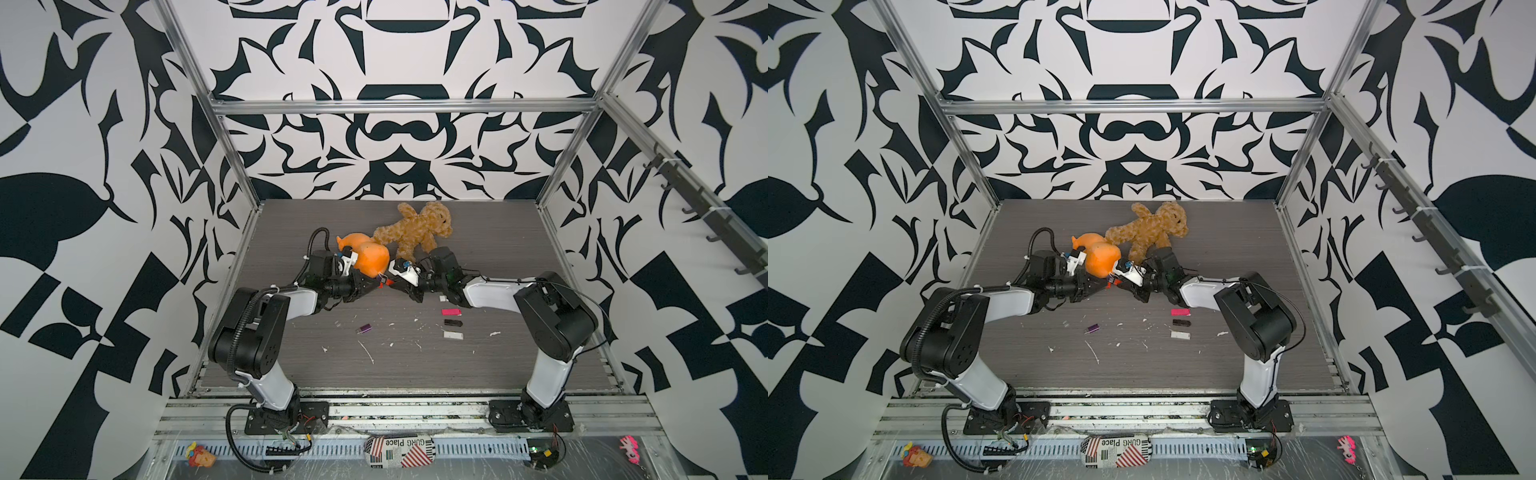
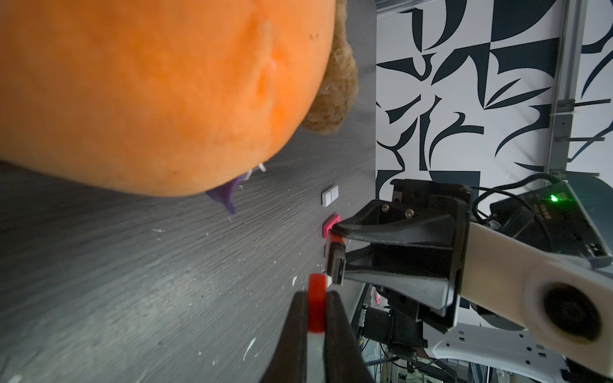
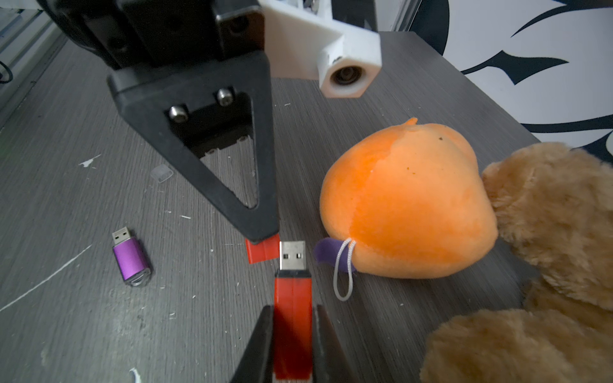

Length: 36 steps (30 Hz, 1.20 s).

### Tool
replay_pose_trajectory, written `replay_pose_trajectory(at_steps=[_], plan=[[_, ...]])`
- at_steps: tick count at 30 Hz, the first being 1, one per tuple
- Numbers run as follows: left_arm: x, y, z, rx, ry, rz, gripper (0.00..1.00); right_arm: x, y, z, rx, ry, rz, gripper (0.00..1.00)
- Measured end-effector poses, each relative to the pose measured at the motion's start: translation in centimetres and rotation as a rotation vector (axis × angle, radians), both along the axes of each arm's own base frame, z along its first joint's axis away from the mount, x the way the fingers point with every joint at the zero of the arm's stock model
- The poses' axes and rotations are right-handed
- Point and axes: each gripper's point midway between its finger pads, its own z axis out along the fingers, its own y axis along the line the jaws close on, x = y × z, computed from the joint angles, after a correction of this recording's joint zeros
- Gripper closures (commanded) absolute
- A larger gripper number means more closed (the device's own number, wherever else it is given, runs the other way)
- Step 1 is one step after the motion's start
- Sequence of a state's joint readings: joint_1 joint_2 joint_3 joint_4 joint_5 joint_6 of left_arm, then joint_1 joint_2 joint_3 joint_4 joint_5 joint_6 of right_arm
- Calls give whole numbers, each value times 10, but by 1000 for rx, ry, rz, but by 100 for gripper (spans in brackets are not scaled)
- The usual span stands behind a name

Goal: Close the usb drive cover
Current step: Close the cover of the USB drive.

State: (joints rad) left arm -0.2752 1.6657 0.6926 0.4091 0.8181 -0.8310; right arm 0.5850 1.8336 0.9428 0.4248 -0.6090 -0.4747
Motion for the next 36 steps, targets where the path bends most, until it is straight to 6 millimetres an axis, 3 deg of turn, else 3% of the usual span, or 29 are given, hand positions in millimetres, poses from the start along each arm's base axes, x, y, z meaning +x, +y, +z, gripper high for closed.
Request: replay_pose_trajectory(at_steps=[22, 36], plan=[[3, 2, 11, 0, -58, 24, 100, -8, 0, -14, -24, 72, 4, 85], [1, -1, 7, 27, -72, 18, 100, -8, 1, -14, -17, 76, 5, 85]])
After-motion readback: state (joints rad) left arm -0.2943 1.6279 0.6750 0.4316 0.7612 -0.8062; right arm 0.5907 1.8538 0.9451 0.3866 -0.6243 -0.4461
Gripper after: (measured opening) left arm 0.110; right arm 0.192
